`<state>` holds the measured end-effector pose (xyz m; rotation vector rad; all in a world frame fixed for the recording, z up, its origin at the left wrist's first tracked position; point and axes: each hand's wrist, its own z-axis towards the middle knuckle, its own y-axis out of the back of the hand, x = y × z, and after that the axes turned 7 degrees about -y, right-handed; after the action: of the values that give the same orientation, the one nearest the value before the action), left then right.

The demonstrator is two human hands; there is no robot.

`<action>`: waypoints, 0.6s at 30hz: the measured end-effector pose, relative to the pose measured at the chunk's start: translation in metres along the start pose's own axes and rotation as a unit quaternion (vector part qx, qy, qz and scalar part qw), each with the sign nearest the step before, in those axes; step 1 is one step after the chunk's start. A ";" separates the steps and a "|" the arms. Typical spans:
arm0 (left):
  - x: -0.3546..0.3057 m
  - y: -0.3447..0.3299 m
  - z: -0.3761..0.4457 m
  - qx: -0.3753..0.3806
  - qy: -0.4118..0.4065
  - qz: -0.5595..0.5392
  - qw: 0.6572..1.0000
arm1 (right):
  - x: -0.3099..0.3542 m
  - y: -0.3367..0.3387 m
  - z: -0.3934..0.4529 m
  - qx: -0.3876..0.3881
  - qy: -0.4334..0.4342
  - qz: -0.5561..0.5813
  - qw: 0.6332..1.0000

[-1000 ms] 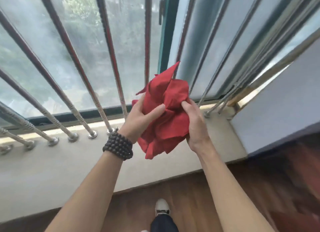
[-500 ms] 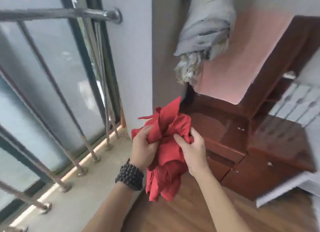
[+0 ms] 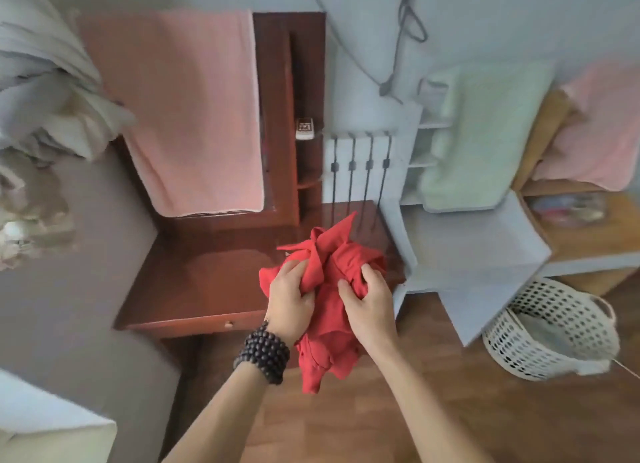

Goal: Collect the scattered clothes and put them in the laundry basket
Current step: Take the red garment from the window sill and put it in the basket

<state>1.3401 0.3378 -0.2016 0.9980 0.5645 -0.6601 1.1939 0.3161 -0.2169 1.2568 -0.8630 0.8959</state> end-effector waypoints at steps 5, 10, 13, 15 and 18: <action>-0.027 -0.130 0.066 0.130 -0.106 -0.034 0.985 | -0.063 0.084 0.060 -0.111 -0.085 -0.034 0.989; -0.054 -0.241 0.111 0.218 -0.161 -0.088 0.958 | -0.125 0.150 0.110 -0.176 -0.144 -0.053 0.972; -0.067 -0.306 0.136 0.264 -0.185 -0.127 0.938 | -0.156 0.181 0.137 -0.222 -0.181 -0.045 0.957; -0.079 -0.351 0.156 0.314 -0.190 -0.150 0.918 | -0.173 0.206 0.153 -0.265 -0.203 -0.029 0.942; -0.097 -0.404 0.175 0.363 -0.218 -0.173 0.889 | -0.190 0.238 0.165 -0.316 -0.225 -0.012 0.922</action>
<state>1.0040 0.0506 -0.2889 1.3956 0.0714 -1.4394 0.8918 0.1580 -0.2757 0.8959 -1.3656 0.2494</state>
